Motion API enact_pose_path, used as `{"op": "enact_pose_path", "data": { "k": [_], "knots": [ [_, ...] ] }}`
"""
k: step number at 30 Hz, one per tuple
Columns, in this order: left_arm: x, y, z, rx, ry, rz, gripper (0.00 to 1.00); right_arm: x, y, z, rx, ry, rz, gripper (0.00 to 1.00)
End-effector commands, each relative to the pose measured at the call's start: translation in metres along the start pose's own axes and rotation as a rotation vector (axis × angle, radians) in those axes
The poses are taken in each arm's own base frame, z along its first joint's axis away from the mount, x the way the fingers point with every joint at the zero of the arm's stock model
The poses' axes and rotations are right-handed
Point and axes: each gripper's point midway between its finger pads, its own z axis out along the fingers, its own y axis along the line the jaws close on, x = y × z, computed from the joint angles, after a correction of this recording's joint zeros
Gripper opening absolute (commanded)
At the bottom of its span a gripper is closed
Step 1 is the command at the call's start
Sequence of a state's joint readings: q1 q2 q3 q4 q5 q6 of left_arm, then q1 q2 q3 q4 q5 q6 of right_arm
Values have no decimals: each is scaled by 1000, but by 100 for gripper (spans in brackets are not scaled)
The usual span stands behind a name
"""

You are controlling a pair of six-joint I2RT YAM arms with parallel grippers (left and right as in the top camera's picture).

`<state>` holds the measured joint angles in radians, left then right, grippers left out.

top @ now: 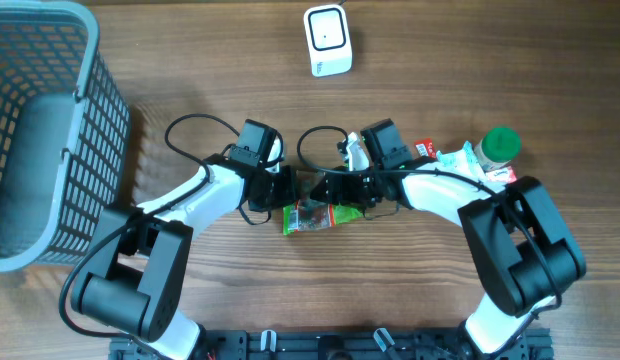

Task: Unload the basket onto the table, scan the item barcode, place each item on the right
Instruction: 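Hold the green bag with both grippers and pull its edges together, then release the left gripper and lift the green bag with the right gripper, then swing the green bag up to the white scanner with the right gripper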

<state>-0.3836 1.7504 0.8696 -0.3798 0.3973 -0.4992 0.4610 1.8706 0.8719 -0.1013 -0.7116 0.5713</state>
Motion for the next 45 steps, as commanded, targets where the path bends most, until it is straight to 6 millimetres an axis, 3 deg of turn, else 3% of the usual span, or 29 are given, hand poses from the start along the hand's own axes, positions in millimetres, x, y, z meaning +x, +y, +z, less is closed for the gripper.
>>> {"op": "enact_pose_path", "data": {
  "k": [1, 2, 4, 5, 9, 14, 20, 25, 29, 33, 40, 45],
  "knots": [
    [17, 25, 15, -81, 48, -34, 4, 13, 1, 21, -11, 47, 5, 42],
    [17, 25, 15, -81, 48, -34, 4, 14, 2, 22, -13, 48, -5, 38],
    [17, 25, 15, -80, 47, -30, 4, 15, 3, 24, -9, 50, -23, 17],
    [15, 23, 13, -75, 39, -28, 4, 15, 3, 24, -9, 51, -37, 11],
    [-10, 19, -14, -76, -79, -21, 4, 17, -2, 22, 2, 60, -41, 11],
    [-40, 38, -77, -233, -322, -29, 4, 20, -6, 10, -35, 94, -1, 4],
    [-41, 39, -152, -283, -521, -38, 4, 7, 39, -47, -319, 49, -250, 4],
    [-39, 45, -183, -277, -594, -71, 4, 16, 75, -106, -360, -43, -466, 4],
    [-43, 57, -188, -321, -590, -12, 4, 37, 109, -148, -383, -108, -611, 4],
    [-46, 69, -186, -359, -566, 7, 4, 51, 132, -176, -392, -173, -699, 4],
    [-49, 66, -166, -286, -479, 86, 4, 53, 144, -189, -389, -195, -650, 4],
    [-53, 84, -163, -308, -463, 29, 18, 38, 145, -193, -333, -226, -586, 4]
  ]
}}
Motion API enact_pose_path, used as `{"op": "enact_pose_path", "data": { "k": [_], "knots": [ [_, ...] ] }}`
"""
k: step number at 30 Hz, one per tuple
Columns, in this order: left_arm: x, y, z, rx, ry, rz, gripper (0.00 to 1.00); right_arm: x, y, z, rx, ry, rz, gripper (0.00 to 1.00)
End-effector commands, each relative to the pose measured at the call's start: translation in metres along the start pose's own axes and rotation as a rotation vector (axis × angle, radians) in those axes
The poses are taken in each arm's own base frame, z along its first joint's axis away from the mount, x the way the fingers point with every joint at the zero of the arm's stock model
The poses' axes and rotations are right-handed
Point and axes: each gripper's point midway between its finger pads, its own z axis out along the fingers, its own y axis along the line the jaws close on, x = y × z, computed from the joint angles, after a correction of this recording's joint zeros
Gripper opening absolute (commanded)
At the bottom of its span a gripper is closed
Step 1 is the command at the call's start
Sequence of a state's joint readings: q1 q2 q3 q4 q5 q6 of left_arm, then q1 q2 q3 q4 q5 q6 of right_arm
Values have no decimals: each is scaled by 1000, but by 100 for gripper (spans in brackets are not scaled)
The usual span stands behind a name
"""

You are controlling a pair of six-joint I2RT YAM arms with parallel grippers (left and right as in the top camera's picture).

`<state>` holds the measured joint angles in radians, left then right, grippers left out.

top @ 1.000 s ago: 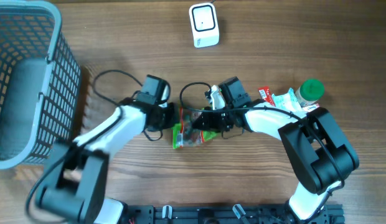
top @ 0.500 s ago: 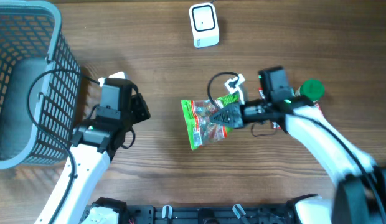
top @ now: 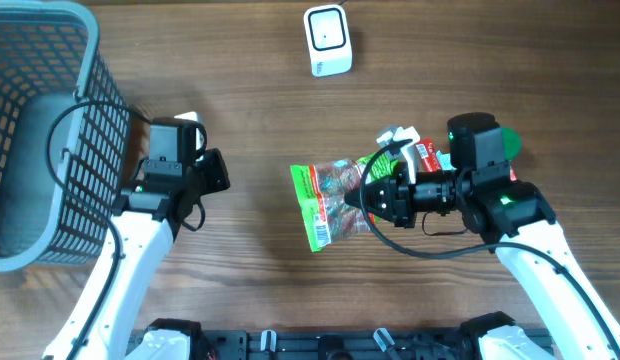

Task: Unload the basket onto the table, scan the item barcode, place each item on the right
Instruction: 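Swing the green bag up to the white scanner with the right gripper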

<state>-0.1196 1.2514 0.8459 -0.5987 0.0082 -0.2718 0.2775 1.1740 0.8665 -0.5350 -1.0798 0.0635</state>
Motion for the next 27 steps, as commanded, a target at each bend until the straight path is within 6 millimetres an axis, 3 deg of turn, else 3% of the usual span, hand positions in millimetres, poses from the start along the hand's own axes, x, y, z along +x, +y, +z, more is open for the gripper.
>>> {"op": "enact_pose_path", "data": {
  "k": [1, 7, 8, 9, 10, 14, 20, 24, 27],
  "knots": [
    [1, 12, 9, -2, 30, -16, 20, -24, 6, -7, 36, -40, 19, 4],
    [-8, 39, 12, -46, 14, -93, 41, -31, -15, -23, 274, -21, 72, 4],
    [-10, 42, 12, -49, 6, -102, 50, -33, -17, -27, 304, -14, 72, 4],
    [-12, 46, 11, -54, 0, -117, 93, -39, -18, -32, 351, -6, 68, 4],
    [-12, 47, 11, -56, -1, -129, 100, -43, -19, -36, 381, -1, 67, 4],
    [-11, 48, 11, -59, 1, -147, 100, -74, -22, -53, 510, 28, 44, 4],
    [-12, 48, 11, -58, 1, -147, 100, -149, -17, -71, 614, 62, -32, 4],
    [-12, 48, 11, -58, 1, -147, 100, -189, -15, -84, 704, 59, -90, 4],
    [-12, 48, 11, -58, 1, -147, 100, -230, -17, -87, 760, 9, -246, 4]
  ]
}}
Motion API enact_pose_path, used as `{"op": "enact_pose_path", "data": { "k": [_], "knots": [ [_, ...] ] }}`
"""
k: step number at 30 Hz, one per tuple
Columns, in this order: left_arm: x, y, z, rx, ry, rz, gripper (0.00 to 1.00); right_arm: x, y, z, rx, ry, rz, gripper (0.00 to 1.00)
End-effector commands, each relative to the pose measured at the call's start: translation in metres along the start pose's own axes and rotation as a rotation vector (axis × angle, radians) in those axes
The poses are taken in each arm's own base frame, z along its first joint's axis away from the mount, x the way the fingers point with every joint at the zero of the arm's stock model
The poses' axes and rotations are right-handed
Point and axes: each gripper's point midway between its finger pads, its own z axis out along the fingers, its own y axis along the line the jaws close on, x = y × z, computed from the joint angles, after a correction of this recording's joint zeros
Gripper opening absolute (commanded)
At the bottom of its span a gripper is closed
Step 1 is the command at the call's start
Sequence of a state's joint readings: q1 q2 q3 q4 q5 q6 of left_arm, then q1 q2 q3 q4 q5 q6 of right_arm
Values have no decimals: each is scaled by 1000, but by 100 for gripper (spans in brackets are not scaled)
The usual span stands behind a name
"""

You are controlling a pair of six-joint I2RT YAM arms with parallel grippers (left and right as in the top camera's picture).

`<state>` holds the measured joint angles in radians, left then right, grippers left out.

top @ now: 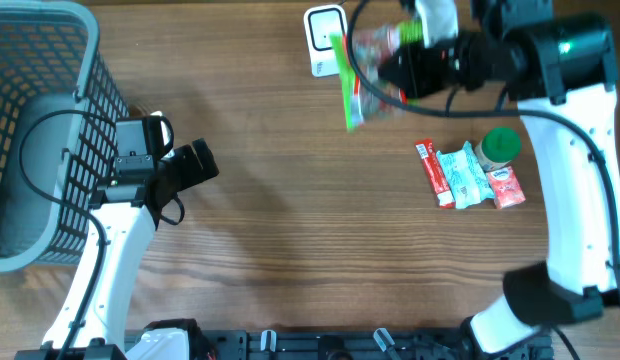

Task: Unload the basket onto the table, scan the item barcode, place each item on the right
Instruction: 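Swing the green bag up to the white scanner with the right gripper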

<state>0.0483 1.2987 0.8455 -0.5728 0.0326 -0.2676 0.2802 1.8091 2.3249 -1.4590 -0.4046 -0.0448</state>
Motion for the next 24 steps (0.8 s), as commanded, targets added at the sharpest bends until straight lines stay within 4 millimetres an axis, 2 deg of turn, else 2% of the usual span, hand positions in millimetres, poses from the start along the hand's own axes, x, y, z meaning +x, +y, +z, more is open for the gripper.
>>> {"op": "enact_pose_path", "data": {
  "k": [1, 3, 5, 8, 12, 17, 21, 24],
  "knots": [
    [1, 0, 2, 8, 6, -8, 100, -51, -8, -7, 100, -139, -212, 4],
    [1, 0, 2, 8, 5, -8, 100, -68, -10, 3, 125, -180, -313, 4],
    [1, 0, 2, 8, 5, -8, 100, -80, -20, 18, 200, -190, -376, 4],
    [1, 0, 2, 8, 5, -8, 100, -95, -42, 45, 349, -184, -403, 4],
    [1, 0, 2, 8, 5, -8, 100, -112, -53, 85, 461, -179, -482, 4],
    [1, 0, 2, 8, 5, -8, 100, -133, -73, 116, 652, -216, -476, 4],
    [1, 0, 2, 8, 5, -8, 100, -140, -89, 146, 760, -227, -465, 4],
    [1, 0, 2, 8, 5, -8, 100, -137, -98, 176, 791, -213, -469, 4]
  ]
}}
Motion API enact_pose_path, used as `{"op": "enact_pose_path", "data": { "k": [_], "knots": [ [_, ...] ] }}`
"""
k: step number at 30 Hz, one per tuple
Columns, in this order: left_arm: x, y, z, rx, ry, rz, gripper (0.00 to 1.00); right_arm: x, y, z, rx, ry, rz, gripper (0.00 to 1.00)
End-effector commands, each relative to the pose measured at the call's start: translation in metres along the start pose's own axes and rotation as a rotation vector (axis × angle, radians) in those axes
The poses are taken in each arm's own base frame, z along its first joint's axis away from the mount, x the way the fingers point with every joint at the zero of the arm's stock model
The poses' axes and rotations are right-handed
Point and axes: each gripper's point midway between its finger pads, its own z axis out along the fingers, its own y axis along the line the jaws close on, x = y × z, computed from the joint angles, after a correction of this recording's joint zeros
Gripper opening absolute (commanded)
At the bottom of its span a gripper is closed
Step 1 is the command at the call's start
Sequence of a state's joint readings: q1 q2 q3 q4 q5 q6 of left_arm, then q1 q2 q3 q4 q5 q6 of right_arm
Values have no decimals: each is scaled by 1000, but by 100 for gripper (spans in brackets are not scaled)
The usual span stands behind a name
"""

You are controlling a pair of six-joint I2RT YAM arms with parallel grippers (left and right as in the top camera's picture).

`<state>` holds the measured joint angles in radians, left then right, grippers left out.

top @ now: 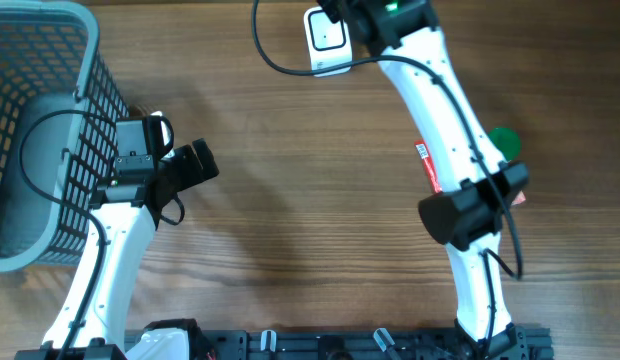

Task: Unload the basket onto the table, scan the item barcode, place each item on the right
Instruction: 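Swing the green bag up to the white scanner with the right gripper, then carry the green bag right and release it beside the red stick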

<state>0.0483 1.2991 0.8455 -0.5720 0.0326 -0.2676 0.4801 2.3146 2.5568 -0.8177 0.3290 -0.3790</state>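
Observation:
The white barcode scanner [326, 40] stands at the back of the table. My right arm [430, 90] reaches far back, and its wrist [385, 10] hangs just right of the scanner at the frame's top edge. Its fingers lie beyond that edge. The green snack packet does not show in this view. My left gripper [197, 164] hovers open and empty over the table, just right of the basket.
A grey mesh basket [85, 70] fills the left side. At the right, a green-capped bottle [507, 139] and a red sachet [426, 166] lie partly hidden behind my right arm.
My right arm has moved further back; its gripper and the green packet, held beside the scanner before, have left the frame at the top. The left arm has not moved.
Both grippers met at the green packet in the table's middle. Then the right gripper held it lifted while the left had drawn back toward the basket. The packet was then up beside the scanner, and now it is past the top edge.

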Motion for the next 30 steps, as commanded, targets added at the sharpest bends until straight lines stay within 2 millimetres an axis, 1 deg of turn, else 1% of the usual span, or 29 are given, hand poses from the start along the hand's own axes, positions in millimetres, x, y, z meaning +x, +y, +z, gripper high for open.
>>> {"op": "enact_pose_path", "data": {
  "k": [1, 4, 7, 10, 14, 17, 19, 23, 26, 28, 30],
  "knots": [
    [1, 0, 2, 8, 6, -8, 100, 17, -2, 32, 133, 60, -30, 4],
    [1, 0, 2, 8, 6, -8, 100, 33, 8, 54, 172, 102, -57, 4],
    [1, 0, 2, 8, 6, -8, 100, 50, 19, 76, 222, 150, -135, 4],
    [1, 0, 2, 8, 6, -8, 100, 58, 32, 89, 247, 170, -173, 4],
    [1, 0, 2, 8, 6, -8, 100, 57, 49, 97, 261, 149, -176, 4],
    [1, 0, 2, 8, 6, -8, 100, 57, 59, 99, 268, 151, -206, 4],
    [1, 0, 2, 8, 6, -8, 100, 61, 68, 101, 271, 164, -220, 4],
    [1, 0, 2, 8, 6, -8, 100, 79, 82, 109, 288, 201, -245, 4],
    [1, 0, 2, 8, 6, -8, 100, 93, 87, 113, 305, 234, -274, 4],
    [1, 0, 2, 8, 6, -8, 100, 96, 87, 113, 312, 244, -279, 4],
    [1, 0, 2, 8, 6, -8, 100, 94, 87, 113, 316, 238, -274, 4]
  ]
}}
